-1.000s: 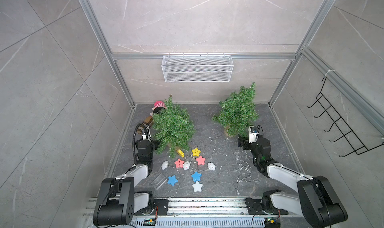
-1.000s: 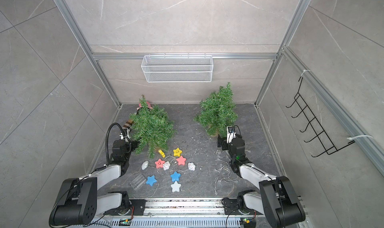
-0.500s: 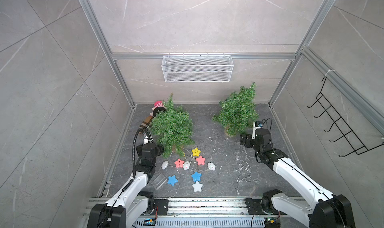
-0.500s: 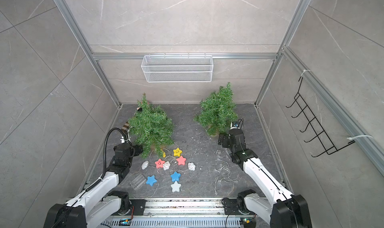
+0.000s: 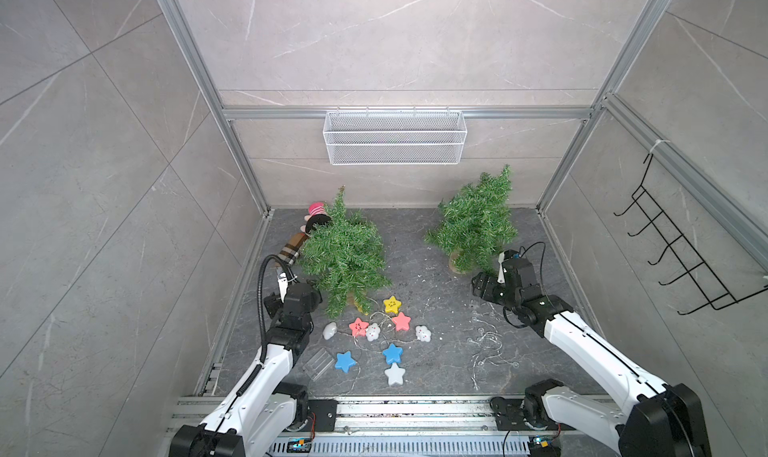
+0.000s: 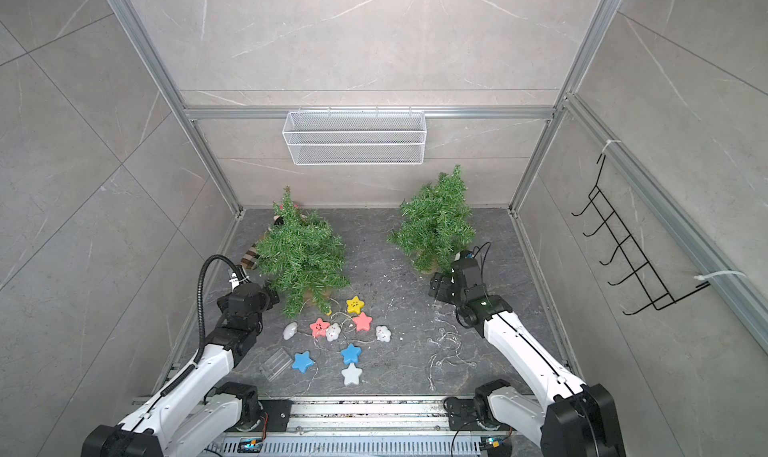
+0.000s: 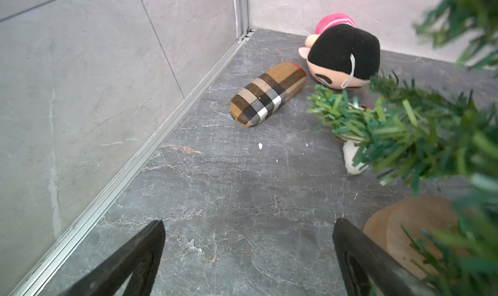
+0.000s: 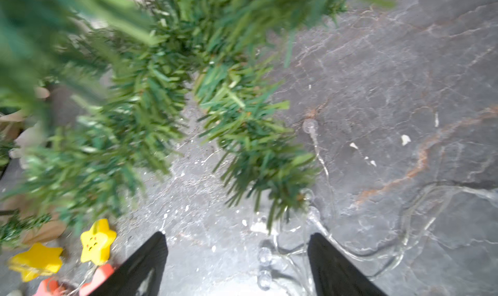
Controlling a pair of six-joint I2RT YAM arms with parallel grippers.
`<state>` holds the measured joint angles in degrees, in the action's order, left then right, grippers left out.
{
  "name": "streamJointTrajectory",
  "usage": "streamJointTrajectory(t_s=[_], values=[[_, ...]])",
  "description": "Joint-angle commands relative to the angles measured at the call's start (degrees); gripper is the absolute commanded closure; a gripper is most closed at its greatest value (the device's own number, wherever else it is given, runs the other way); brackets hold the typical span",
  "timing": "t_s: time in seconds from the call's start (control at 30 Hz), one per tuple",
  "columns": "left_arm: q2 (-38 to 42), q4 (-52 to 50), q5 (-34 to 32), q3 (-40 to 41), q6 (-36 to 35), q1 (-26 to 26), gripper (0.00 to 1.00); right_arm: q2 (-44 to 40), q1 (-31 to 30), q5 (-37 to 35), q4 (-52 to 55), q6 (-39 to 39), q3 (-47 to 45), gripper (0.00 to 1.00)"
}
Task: Wrap string light around the christmas tree
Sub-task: Adjust the light string at the center of the board.
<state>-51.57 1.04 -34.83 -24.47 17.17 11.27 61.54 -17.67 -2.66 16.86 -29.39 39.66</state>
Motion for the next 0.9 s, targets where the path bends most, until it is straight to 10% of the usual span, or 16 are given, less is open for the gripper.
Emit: streamJointTrajectory(t_s=[0.0,0.1,0.53,0.73,0.87], values=[[0.25,-7.3,-4.16,-4.41,7.13,-0.01,0.0,-2.33,-1.24,2.65,-2.43,2.11,-0.95,0.15],[0.36,-14.98,-5.49,-7.14,16.02,-0.07,0.0,-1.1,-3.14,2.31,-2.2,4.46,0.97,0.16],[1.09,-30.97,6.43,-17.72,12.15,-0.02,0.08,3.25,-21.07,-15.86,17.41,-0.32,7.8,0.25],[2.03,-40.7,12.59,-22.29,10.76,-0.04,0.09,8.21,-32.22,-16.55,21.1,-2.58,13.89,0.8],[3.24,-43.77,16.29,-23.69,10.24,-0.1,0.09,12.42,-36.37,-13.13,17.66,-3.81,15.78,0.81]])
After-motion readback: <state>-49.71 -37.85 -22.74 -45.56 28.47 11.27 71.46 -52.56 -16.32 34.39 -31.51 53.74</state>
